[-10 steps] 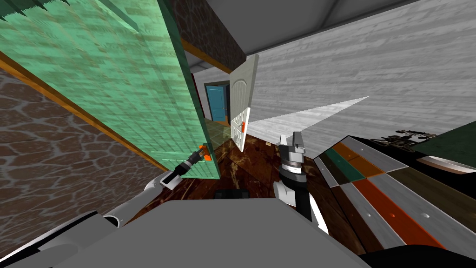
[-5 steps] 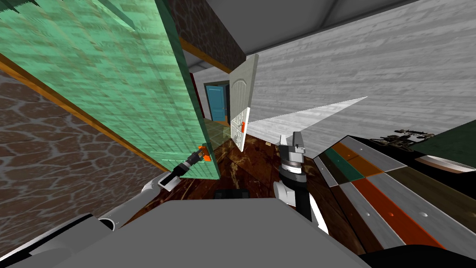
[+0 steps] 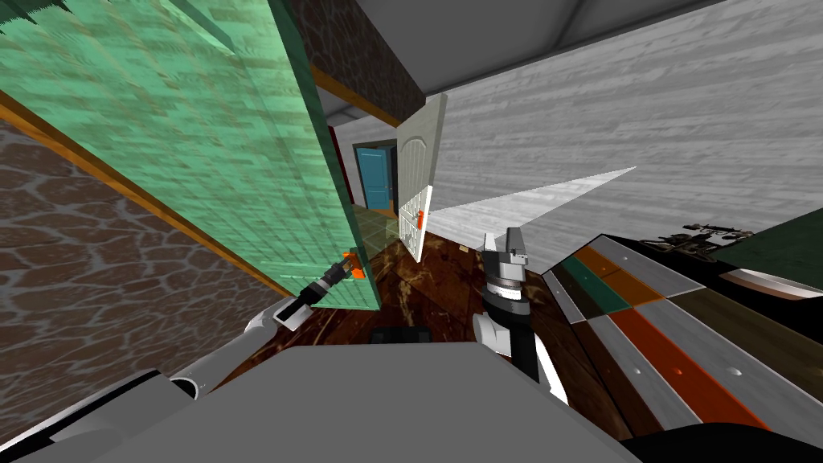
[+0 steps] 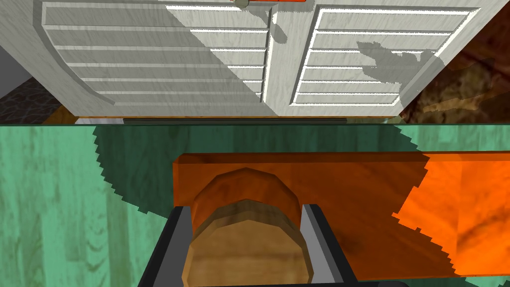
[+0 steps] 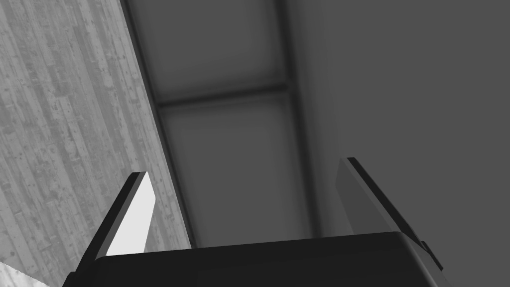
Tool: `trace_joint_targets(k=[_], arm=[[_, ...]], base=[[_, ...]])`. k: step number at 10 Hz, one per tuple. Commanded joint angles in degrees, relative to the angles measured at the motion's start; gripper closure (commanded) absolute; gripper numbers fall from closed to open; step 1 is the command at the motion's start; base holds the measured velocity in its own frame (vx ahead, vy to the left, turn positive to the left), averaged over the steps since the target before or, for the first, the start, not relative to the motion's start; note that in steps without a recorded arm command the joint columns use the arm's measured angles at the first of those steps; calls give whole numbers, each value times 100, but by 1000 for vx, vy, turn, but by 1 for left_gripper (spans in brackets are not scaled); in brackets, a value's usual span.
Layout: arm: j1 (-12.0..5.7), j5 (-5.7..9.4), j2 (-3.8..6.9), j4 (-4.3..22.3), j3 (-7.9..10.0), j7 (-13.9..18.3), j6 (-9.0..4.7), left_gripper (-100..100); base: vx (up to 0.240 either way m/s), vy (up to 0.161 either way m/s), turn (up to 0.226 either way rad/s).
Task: Pull the door open
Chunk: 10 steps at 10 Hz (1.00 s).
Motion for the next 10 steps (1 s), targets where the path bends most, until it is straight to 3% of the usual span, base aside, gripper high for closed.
trace_joint_targets(k=[1,2,3,10], arm=[[7,13,32,10,29,3,6,100],[7,13,32,10,29,3,6,100],[101,21,109,-23,2,41,-118,100],[101,21,109,-23,2,41,-118,100]], base=[[-3,-5,-15],[0,0,0],[-4,-7,-19],[0,0,1]])
